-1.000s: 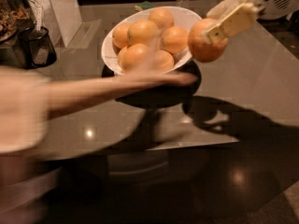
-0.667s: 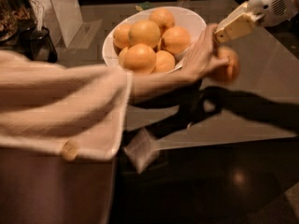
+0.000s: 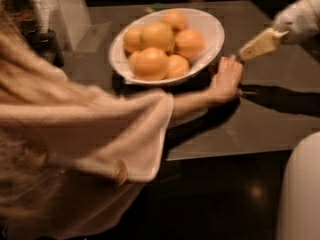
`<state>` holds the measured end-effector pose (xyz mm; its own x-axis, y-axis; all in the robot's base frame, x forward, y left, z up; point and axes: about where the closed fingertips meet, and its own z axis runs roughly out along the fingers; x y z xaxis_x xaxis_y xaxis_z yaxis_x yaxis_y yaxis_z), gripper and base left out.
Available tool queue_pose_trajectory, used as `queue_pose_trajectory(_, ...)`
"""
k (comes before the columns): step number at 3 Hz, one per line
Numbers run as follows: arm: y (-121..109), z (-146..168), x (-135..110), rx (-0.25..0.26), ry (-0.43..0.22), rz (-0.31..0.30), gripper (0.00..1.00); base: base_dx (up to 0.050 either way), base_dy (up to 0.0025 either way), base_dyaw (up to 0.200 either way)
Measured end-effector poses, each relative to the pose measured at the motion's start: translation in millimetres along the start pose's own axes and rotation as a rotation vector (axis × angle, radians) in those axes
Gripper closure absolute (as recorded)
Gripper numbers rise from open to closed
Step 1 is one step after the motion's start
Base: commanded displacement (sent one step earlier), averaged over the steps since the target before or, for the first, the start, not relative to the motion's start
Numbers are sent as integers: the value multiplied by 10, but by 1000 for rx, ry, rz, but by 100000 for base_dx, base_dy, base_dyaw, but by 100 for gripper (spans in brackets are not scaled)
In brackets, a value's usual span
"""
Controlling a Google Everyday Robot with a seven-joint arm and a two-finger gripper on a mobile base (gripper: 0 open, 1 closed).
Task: Pick orange from white bowl
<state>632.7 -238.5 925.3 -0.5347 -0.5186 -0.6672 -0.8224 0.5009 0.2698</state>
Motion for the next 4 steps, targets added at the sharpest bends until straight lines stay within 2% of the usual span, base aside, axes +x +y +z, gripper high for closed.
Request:
queue_pose_trajectory(1, -234, -203, 337, 27, -13, 123, 100, 0, 0, 0)
queue_pose_trajectory(2, -204, -757, 279, 147, -59, 90, 100, 0, 0, 0)
queue_pose_trajectory(3, -20, -1209, 79, 252, -97, -9, 100, 0, 0, 0)
queue_pose_trajectory(4, 27, -1351, 75, 284, -101, -37, 100, 0, 0, 0)
